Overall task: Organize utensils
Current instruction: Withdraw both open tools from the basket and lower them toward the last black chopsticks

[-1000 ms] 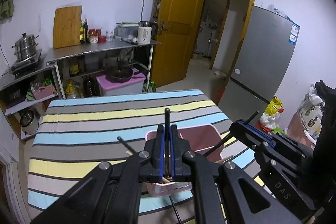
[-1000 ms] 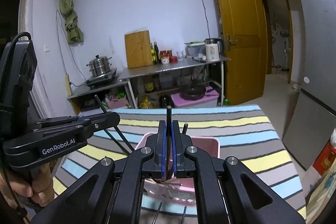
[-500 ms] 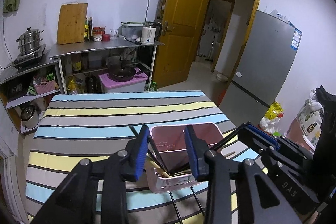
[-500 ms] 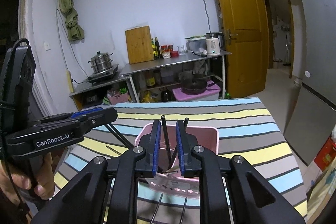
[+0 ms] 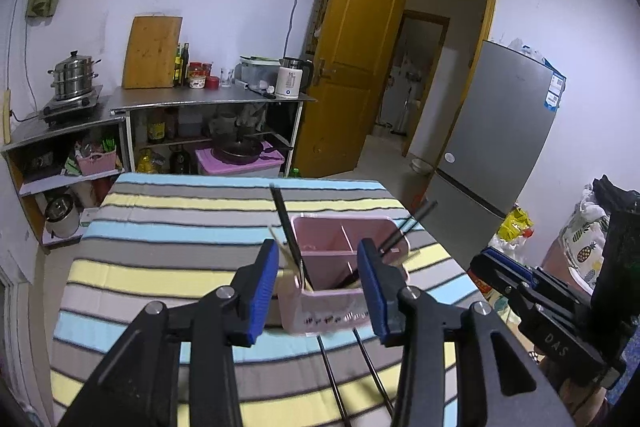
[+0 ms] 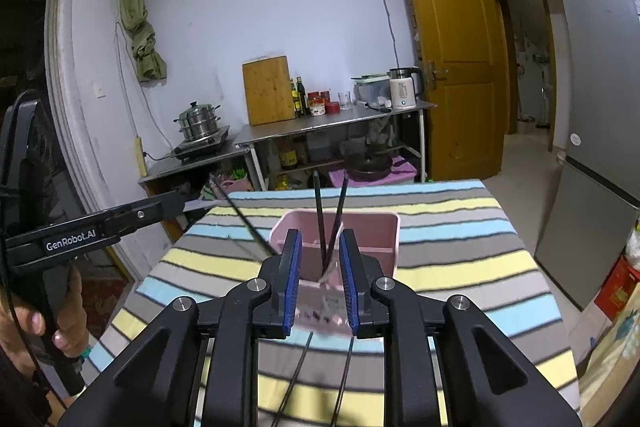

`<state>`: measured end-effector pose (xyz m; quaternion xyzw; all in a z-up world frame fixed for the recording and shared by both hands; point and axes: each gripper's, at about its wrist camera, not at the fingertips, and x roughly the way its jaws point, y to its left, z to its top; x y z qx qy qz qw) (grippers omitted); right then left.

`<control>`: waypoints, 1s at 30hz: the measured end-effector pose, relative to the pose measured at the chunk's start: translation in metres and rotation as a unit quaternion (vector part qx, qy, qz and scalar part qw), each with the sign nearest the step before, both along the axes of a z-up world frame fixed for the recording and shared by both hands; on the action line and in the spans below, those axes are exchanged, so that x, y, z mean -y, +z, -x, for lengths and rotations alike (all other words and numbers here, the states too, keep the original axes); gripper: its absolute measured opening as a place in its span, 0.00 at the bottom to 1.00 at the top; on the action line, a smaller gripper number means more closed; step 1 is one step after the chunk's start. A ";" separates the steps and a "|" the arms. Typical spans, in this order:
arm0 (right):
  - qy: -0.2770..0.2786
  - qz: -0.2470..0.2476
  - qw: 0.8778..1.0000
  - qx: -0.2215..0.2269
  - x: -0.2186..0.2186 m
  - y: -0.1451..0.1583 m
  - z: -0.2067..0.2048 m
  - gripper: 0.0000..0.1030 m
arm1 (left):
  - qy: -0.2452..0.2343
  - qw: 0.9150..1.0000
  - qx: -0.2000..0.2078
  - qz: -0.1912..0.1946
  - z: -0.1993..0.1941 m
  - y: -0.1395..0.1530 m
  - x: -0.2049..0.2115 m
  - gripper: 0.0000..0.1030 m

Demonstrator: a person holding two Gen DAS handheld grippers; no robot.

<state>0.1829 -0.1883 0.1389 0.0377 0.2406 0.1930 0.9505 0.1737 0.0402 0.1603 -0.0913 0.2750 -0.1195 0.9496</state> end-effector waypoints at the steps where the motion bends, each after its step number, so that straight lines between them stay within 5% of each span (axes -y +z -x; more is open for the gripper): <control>1: 0.000 -0.001 1.000 -0.001 0.001 -0.002 0.003 0.19 | 0.000 1.000 -0.001 0.002 0.005 -0.003 0.000 0.41; 30: -0.007 0.009 0.996 -0.088 0.020 -0.084 0.055 0.19 | -0.005 0.995 -0.099 -0.003 0.066 -0.114 0.019 0.41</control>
